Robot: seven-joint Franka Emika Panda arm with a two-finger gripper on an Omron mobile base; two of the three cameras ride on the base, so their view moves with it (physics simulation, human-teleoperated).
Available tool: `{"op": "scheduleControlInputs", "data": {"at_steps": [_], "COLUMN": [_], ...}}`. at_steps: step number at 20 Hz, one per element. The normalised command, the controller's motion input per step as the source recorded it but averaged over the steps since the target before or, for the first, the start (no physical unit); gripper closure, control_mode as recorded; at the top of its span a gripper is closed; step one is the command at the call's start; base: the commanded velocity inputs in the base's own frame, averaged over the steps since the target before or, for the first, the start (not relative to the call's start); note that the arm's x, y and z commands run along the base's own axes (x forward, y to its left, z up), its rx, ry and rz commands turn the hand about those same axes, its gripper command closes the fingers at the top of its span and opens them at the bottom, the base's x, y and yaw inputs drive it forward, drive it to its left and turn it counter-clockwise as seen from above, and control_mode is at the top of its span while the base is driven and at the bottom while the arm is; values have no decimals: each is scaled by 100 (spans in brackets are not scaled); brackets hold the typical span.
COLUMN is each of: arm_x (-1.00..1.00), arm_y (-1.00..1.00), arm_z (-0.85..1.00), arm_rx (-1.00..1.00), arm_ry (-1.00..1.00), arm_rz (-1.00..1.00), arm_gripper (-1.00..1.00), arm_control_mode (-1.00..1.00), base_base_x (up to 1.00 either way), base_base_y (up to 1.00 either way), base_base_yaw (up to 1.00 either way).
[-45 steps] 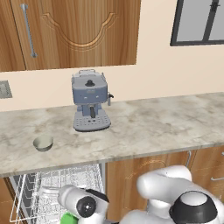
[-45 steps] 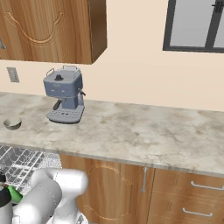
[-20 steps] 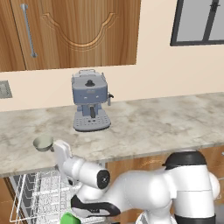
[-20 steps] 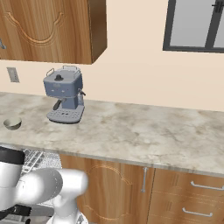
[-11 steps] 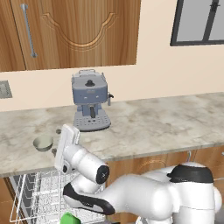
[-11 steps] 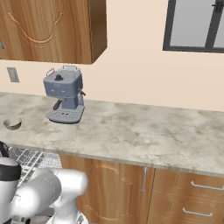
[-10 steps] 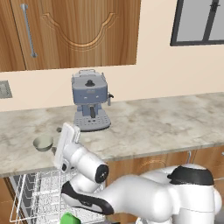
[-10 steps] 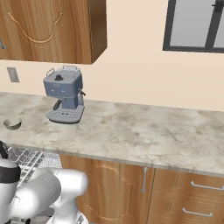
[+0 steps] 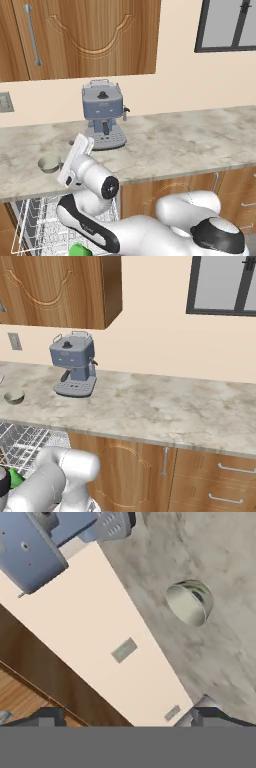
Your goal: Pick up the cup and bowl from the counter, place them in the dishwasher, and close the dishwasher door.
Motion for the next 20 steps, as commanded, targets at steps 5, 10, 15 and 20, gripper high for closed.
{"op": "scheduleControlInputs", "data": {"at_steps": [5,10,15,20], "arm_x": [-2,0,0,-10], "arm_y": [3,4,3,0], "arm_z": [0,0,-1,-12], "arm_rx": [-62,-71,-34,-3], "arm_ry": [36,33,16,0], "arm_rz": [14,19,18,7], "arm_gripper": [-100,-100,-100,-100], "arm_control_mode": [-100,-100,-100,-100], "base_base_x": [0,0,0,0], "base_base_y": [0,0,0,0], "base_base_yaw": [0,0,0,0]}}
